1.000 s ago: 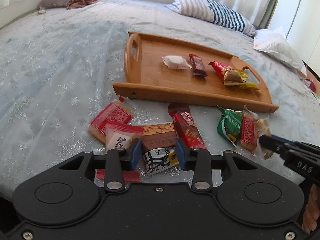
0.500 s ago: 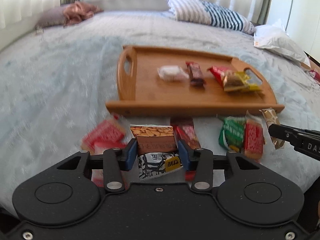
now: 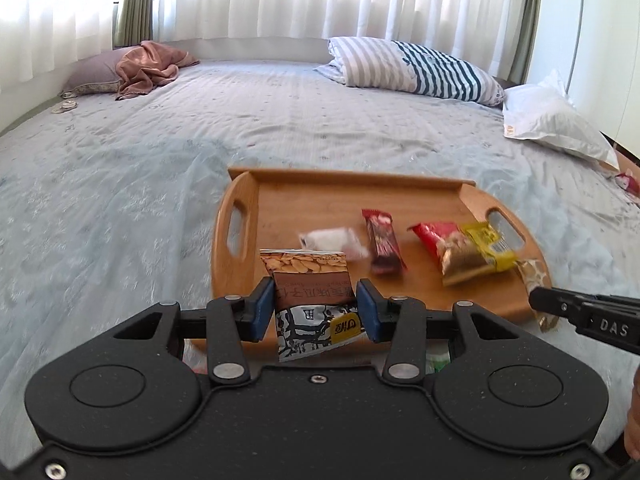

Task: Organize snacks
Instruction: 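Carry both packets over the tray and lower them onto it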

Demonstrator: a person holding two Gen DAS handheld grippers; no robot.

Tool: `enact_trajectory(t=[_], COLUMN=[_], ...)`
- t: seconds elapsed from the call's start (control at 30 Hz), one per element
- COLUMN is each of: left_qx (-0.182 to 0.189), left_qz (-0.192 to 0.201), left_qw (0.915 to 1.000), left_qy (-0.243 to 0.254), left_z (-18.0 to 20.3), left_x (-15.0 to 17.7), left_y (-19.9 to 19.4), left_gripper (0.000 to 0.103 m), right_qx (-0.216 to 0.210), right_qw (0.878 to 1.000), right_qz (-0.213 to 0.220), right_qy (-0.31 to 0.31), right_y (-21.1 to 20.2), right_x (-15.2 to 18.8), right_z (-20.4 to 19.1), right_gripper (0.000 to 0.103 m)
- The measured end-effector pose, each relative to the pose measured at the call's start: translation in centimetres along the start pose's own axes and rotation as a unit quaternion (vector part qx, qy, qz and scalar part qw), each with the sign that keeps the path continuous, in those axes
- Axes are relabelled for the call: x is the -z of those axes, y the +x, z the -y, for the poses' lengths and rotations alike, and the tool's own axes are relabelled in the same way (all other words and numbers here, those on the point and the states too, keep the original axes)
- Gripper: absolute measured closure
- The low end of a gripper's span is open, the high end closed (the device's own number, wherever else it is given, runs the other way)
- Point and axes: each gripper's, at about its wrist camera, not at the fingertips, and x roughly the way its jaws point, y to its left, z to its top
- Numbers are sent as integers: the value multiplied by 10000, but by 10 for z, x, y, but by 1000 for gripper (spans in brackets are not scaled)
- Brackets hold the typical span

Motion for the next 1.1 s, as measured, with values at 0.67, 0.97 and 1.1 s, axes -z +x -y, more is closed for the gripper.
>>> enact_trajectory(t=[0.67,0.97,1.1], left_qx=[-448,-614,-637], left_qz=[-287,-325,-346], left_qw=[9986,9976,9974], left_qy=[55,41,24], left_z=[-8,-17,-19], left_x=[-17,-20,-21], left_y=[69,82,88], left_gripper=[61,61,61], right_qx=[63,335,475], right_qw=[9993,9994,9987], right_qz=[-271,-109,-113], right_qy=[235,40,-141], right_y=[48,54,64], right_x=[-18,-38,-46], right_z=[18,28,30], right_gripper=[79,79,80])
